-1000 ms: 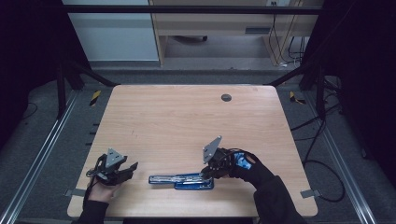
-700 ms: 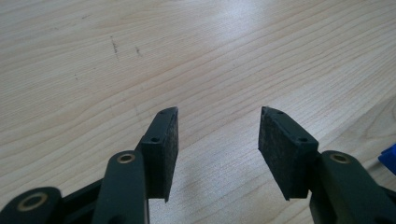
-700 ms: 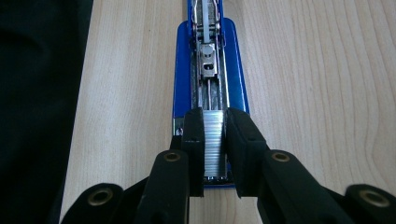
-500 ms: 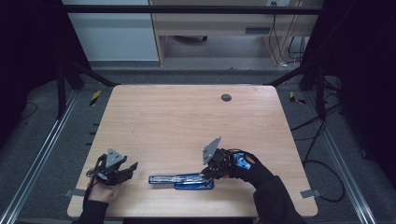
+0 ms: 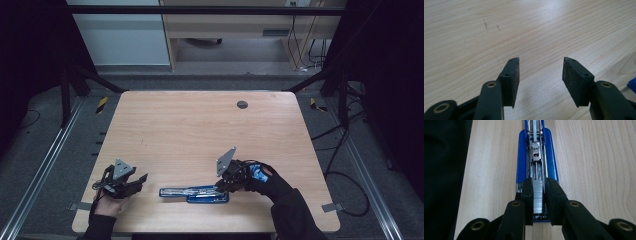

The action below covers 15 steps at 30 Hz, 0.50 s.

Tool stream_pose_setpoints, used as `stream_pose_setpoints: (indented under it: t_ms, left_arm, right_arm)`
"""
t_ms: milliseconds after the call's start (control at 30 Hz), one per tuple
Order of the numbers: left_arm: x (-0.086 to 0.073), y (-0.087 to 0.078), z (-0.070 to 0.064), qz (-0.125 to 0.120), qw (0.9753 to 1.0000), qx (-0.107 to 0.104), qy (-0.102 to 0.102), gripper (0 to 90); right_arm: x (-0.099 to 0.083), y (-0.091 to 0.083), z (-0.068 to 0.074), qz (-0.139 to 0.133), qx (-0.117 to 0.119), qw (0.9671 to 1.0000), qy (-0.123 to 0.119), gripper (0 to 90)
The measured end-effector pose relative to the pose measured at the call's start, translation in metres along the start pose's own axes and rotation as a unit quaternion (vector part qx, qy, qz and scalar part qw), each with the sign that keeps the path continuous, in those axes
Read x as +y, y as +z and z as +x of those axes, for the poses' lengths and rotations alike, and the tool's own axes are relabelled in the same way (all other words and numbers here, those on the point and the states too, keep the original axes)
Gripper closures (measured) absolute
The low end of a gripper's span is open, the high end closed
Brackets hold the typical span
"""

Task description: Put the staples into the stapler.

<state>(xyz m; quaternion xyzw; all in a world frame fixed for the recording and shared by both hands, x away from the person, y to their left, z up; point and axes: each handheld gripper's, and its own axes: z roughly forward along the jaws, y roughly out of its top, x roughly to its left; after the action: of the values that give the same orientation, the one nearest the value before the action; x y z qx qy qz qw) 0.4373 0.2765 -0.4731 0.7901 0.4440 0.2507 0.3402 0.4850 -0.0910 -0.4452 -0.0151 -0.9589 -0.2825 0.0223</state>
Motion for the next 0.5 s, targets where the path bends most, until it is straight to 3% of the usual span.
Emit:
stream_pose_setpoints:
  t_ms: [233,500]
  left_arm:
    - [0.000,0.000,0.000,0.000,1.0000,0.000,0.000,47.6]
    - [0.000,0.000,0.000,0.001,1.0000,0.000,-0.001,47.7]
  right_arm:
    - [-0.001,-0.003,0.000,-0.009,-0.008,0.9999,0.010,70.2]
    - [-0.006,-0.012,0.006,-0.024,-0.033,0.9988,0.027,72.8]
